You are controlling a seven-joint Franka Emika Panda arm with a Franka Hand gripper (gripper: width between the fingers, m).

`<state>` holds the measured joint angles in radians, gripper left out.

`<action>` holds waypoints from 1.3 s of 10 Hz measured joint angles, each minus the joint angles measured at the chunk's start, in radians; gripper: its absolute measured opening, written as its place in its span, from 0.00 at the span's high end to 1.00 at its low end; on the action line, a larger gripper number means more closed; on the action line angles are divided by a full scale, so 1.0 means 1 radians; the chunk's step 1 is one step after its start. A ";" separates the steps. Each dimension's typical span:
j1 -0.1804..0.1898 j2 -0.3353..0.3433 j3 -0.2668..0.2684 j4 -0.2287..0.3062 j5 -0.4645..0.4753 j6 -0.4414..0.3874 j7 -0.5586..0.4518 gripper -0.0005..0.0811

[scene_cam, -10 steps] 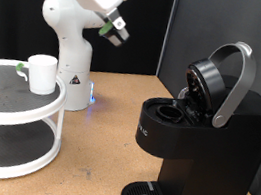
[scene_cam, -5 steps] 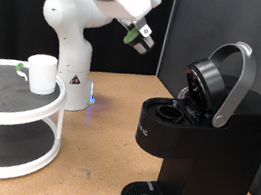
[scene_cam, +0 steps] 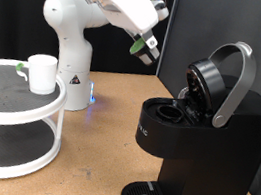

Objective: Make a cup of coffee with the keurig machine

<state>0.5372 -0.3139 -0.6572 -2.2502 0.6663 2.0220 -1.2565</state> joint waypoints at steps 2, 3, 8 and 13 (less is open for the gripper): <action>0.000 0.018 0.003 0.003 0.001 0.007 0.004 0.42; 0.000 0.018 0.003 0.002 0.001 0.007 0.003 0.42; 0.004 0.046 0.015 0.000 0.040 -0.007 0.012 0.42; 0.014 0.136 0.071 0.003 0.046 0.060 0.044 0.42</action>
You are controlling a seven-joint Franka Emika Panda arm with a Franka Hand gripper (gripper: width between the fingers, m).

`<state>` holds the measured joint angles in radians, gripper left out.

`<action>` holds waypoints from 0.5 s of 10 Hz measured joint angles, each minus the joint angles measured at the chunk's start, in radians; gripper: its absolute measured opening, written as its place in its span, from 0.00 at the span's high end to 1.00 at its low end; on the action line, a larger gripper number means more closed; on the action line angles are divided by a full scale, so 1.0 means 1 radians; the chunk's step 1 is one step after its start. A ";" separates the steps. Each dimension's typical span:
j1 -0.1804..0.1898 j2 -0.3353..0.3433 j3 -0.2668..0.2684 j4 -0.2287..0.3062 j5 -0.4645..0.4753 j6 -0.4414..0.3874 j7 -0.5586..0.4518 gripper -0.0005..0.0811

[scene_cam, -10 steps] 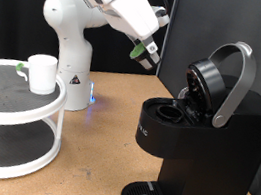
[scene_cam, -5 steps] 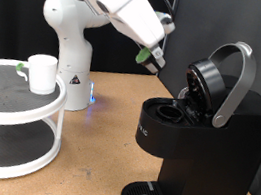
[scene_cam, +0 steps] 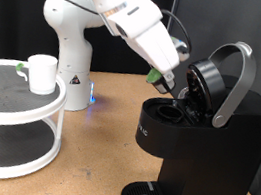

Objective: Make a cup of coffee with the keurig machine

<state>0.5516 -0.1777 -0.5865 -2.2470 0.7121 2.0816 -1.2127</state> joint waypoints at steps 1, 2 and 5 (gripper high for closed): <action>0.005 0.017 0.007 0.002 0.004 0.004 0.000 0.42; 0.009 0.035 0.013 0.003 0.004 0.004 0.000 0.42; 0.011 0.079 0.033 0.004 0.004 0.021 0.000 0.42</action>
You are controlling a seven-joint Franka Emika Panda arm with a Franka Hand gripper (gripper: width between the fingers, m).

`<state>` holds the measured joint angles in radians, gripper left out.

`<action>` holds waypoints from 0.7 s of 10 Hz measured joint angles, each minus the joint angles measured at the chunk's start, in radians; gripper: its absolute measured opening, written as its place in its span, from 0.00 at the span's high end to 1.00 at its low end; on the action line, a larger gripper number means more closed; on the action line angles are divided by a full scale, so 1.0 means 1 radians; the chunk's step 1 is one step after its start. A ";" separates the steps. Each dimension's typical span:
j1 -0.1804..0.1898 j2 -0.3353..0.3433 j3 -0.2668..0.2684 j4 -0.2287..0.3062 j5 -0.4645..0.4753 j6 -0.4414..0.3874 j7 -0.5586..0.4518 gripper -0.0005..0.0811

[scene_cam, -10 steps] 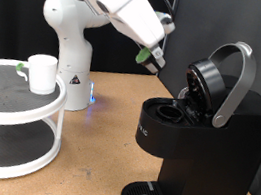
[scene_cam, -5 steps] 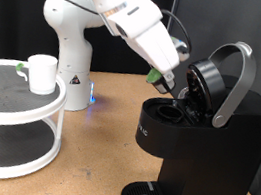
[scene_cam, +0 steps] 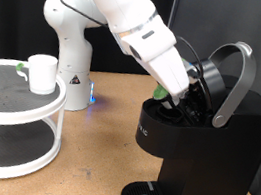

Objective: Make a cup of coffee with the keurig machine

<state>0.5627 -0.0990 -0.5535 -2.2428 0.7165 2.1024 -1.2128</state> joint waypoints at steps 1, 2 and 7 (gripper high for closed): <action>0.000 0.009 0.005 0.000 0.000 0.008 0.000 0.42; 0.000 0.019 0.007 0.002 0.000 0.010 0.000 0.42; 0.000 0.059 0.018 0.015 -0.002 0.012 0.000 0.42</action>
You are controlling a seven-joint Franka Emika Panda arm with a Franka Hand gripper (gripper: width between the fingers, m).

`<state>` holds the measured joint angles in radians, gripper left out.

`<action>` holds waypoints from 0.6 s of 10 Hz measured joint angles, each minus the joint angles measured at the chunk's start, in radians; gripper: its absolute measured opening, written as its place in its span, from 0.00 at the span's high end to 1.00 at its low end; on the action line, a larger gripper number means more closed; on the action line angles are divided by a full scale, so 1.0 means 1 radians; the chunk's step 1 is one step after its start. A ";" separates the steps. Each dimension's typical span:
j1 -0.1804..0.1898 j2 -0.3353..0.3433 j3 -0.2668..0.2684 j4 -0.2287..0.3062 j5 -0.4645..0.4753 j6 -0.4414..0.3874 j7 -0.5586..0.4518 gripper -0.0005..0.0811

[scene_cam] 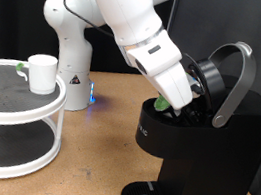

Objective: Make a cup of coffee with the keurig machine

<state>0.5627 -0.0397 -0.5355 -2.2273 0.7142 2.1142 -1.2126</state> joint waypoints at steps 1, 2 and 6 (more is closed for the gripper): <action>0.000 0.006 0.002 0.004 0.000 0.000 0.000 0.42; 0.000 0.009 0.004 0.006 0.001 0.000 0.000 0.42; 0.000 0.018 0.004 0.006 0.004 0.000 -0.001 0.20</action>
<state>0.5626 -0.0221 -0.5313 -2.2218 0.7184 2.1143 -1.2132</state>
